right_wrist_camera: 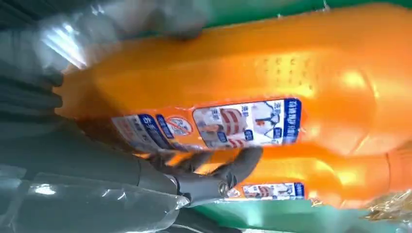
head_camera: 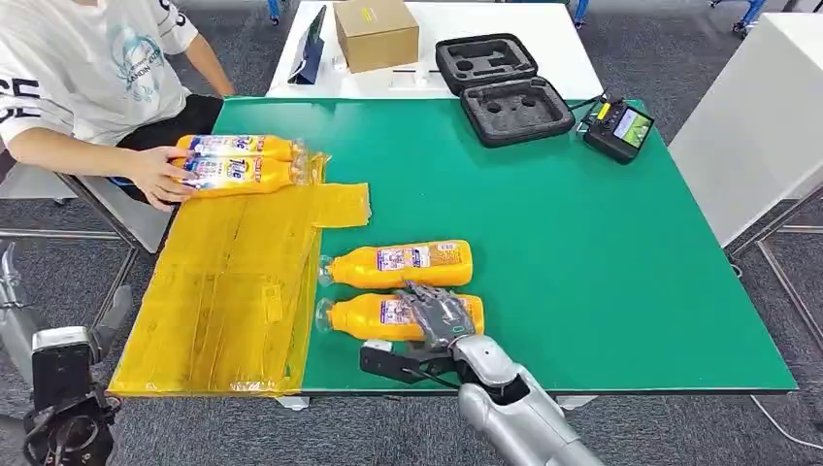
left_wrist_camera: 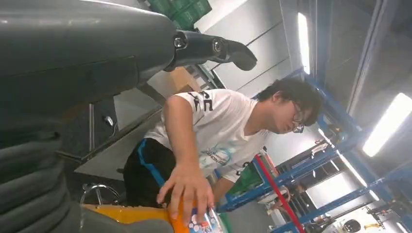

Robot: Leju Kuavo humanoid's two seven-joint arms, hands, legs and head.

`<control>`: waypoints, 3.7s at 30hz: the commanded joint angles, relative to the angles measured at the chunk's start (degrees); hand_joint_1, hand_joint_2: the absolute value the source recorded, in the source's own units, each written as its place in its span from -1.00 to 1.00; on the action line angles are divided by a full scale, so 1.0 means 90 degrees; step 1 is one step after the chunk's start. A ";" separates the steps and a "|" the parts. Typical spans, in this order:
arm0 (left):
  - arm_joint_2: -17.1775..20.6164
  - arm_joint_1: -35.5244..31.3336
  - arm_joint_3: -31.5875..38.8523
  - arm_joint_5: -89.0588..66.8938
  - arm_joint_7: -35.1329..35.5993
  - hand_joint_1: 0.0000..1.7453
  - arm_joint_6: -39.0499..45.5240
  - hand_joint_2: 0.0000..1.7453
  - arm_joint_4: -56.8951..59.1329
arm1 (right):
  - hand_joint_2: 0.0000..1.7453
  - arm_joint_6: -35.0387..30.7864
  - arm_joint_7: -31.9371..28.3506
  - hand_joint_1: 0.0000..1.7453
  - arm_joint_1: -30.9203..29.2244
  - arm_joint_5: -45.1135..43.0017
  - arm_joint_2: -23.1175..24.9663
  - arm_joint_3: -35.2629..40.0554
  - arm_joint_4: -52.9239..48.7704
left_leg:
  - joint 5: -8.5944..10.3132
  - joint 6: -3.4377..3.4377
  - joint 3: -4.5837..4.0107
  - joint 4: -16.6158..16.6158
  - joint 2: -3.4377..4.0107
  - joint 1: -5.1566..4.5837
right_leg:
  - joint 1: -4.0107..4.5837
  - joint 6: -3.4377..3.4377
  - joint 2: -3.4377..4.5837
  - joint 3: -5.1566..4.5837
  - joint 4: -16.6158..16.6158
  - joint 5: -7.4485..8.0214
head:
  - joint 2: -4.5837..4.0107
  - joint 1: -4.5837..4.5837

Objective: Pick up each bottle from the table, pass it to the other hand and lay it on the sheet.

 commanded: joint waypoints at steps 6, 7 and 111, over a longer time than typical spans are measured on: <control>-0.0310 -0.0312 0.0193 0.0158 0.0017 -1.00 -0.0056 1.00 0.0363 | 1.00 0.0271 -0.0043 1.00 0.0026 -0.0136 -0.0010 -0.0180 0.0621 | -0.0003 -0.0002 0.0048 -0.0017 -0.0029 0.0000 | 0.0000 -0.0002 -0.0020 0.0054 -0.0017 -0.0010 | 0.0000 0.0000; -0.0320 -0.0328 0.0202 0.0161 0.0017 -1.00 -0.0057 1.00 0.0366 | 1.00 0.0285 -0.0064 1.00 0.0042 -0.0149 -0.0011 -0.0181 0.0602 | -0.0001 -0.0001 0.0034 -0.0010 -0.0019 0.0001 | 0.0001 -0.0001 -0.0013 0.0037 -0.0011 -0.0005 | 0.0000 -0.0002; -0.0158 -0.0350 -0.3159 0.4289 0.2375 -1.00 -0.5349 1.00 0.0590 | 1.00 -0.1837 -0.4595 1.00 -0.0508 -0.4746 0.1707 0.0346 0.2123 | -0.0010 -0.0005 0.0019 -0.0008 0.0000 -0.0001 | -0.0002 -0.0003 0.0010 0.0017 -0.0004 -0.0005 | 0.0000 0.0000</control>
